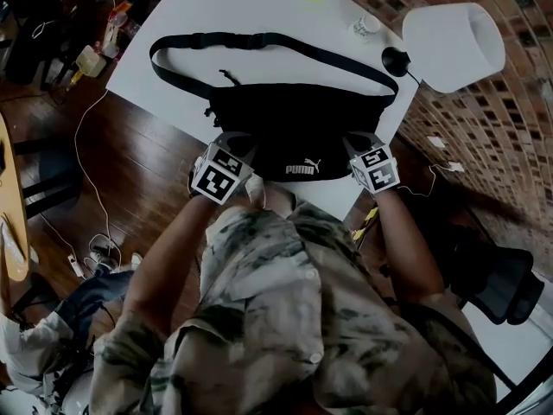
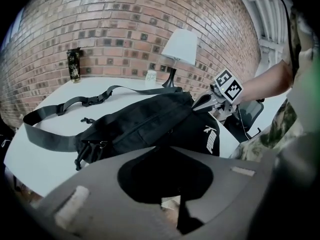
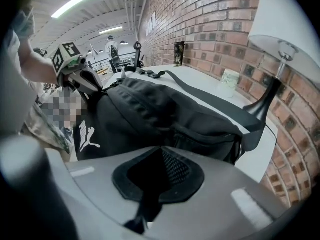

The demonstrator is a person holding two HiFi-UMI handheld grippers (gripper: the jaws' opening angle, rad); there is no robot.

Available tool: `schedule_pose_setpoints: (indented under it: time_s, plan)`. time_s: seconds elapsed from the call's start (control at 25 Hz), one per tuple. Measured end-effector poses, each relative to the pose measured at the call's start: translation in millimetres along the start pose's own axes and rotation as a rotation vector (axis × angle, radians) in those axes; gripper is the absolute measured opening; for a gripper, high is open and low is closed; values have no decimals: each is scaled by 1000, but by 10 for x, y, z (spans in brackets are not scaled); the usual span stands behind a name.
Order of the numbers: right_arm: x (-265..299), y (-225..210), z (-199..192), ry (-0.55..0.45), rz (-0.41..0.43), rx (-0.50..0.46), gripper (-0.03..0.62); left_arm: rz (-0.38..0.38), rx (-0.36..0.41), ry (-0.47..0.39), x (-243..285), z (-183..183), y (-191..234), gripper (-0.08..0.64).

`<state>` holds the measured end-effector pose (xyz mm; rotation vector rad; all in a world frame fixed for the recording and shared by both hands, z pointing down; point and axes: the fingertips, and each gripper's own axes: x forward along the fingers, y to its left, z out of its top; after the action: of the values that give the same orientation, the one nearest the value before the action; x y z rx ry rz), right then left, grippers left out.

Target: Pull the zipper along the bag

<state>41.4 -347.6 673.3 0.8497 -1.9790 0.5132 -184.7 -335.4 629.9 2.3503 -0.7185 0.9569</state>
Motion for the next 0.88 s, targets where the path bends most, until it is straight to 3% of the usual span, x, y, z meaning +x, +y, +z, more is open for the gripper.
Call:
schedule_pose_setpoints:
  time_s: [0.44, 0.64, 0.76, 0.88]
  plan:
    - [-17, -25, 10, 4, -33, 17, 6, 6, -82, -83, -135, -167, 215, 34]
    - [-38, -19, 62, -57, -67, 34, 8, 9, -106, -156, -104, -198, 257, 37]
    - [-99, -24, 125, -112, -88, 46, 9, 62, -87, -185, -142, -146, 288, 45]
    - [-287, 44, 156, -173, -105, 69, 61, 137, -87, -199, -262, -137, 258, 77]
